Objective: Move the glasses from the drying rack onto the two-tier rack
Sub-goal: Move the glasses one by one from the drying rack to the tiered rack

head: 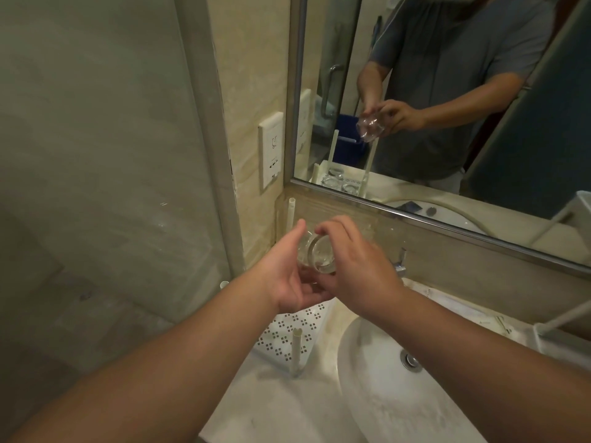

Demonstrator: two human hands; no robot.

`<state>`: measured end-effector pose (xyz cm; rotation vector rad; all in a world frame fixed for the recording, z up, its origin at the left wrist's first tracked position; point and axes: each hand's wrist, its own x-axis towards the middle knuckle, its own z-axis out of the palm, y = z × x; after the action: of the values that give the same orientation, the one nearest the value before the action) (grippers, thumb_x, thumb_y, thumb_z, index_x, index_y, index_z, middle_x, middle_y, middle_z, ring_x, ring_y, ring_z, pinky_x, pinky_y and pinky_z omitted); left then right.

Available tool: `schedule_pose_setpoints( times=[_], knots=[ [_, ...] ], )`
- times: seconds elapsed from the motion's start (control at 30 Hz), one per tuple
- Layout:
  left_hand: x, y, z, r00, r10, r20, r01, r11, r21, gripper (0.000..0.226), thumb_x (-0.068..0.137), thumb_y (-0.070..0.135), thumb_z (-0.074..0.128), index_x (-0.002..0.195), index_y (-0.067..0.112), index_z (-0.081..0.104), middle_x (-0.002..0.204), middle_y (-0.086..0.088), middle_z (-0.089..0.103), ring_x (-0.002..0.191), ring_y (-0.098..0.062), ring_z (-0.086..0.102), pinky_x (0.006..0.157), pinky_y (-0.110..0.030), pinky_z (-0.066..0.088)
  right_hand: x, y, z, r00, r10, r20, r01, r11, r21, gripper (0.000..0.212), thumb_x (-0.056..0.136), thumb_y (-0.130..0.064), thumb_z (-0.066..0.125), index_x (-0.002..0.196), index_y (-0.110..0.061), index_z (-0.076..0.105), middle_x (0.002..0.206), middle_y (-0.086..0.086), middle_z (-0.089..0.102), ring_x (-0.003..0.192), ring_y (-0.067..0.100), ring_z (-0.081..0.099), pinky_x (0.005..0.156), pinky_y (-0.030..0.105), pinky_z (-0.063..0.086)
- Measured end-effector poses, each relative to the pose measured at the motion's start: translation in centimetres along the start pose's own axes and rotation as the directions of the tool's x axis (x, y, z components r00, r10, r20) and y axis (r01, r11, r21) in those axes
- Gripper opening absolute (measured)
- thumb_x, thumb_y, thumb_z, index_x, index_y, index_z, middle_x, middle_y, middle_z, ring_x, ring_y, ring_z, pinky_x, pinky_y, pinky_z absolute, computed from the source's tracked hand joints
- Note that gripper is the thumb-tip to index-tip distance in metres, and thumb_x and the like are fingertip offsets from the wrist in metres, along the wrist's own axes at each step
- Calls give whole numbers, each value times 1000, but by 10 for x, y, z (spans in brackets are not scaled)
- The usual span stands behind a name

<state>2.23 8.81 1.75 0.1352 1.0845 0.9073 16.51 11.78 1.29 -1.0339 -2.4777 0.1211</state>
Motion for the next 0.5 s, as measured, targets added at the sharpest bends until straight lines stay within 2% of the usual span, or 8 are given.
schedule_pose_setpoints(
  times=[0.07,0.13,0.23,0.3,0.37,0.43,0.5],
  knots=[
    [0,2,2,1000,25,-1,-25,1000,5,92,73,73,69,131,3,56,114,-17,68,78,-33,73,67,-44,60,-4,2,-2,1000,12,-14,-11,999,46,59,76,-45,74,121,-27,42,122,-7,41,64,11,52,53,29,44],
    [0,4,3,997,69,15,-70,998,11,89,73,69,72,131,4,56,111,-16,69,74,-32,72,67,-43,60,-7,4,-6,1000,20,-2,-20,991,131,59,76,-43,74,122,-30,40,123,-9,37,73,13,57,57,32,52],
    [0,6,7,986,159,40,-160,986,38,81,74,64,74,130,8,59,97,-14,73,78,-35,72,73,-42,59,-12,4,-12,999,29,-43,-19,975,220,57,76,-52,64,124,-28,44,126,-10,34,92,16,59,67,35,57],
    [0,6,11,974,219,50,-222,973,58,78,74,60,76,131,11,57,90,-12,73,74,-34,72,72,-43,58,-15,3,-16,995,60,-82,-36,963,268,54,78,-51,64,123,-27,46,125,-12,35,93,10,57,69,33,57],
    [-2,5,16,955,293,38,-296,951,92,71,73,54,80,125,10,60,97,-14,73,80,-35,73,68,-41,58,-18,3,-19,987,105,-121,-65,952,301,47,81,-47,63,122,-28,48,123,-13,37,92,6,56,72,24,55],
    [-6,2,21,930,367,16,-366,923,123,65,67,44,84,118,9,64,111,-16,69,85,-34,74,66,-38,59,-21,6,-21,977,147,-157,-86,935,343,45,84,-43,63,122,-26,48,119,-12,41,99,-3,51,80,11,45],
    [-6,-2,26,904,428,5,-426,897,116,63,67,32,85,121,10,61,112,-12,64,71,-26,75,61,-34,59,-23,11,-22,964,211,-164,-132,910,393,43,87,-38,66,124,-23,49,118,-11,46,103,-9,44,87,2,32]
  ],
)
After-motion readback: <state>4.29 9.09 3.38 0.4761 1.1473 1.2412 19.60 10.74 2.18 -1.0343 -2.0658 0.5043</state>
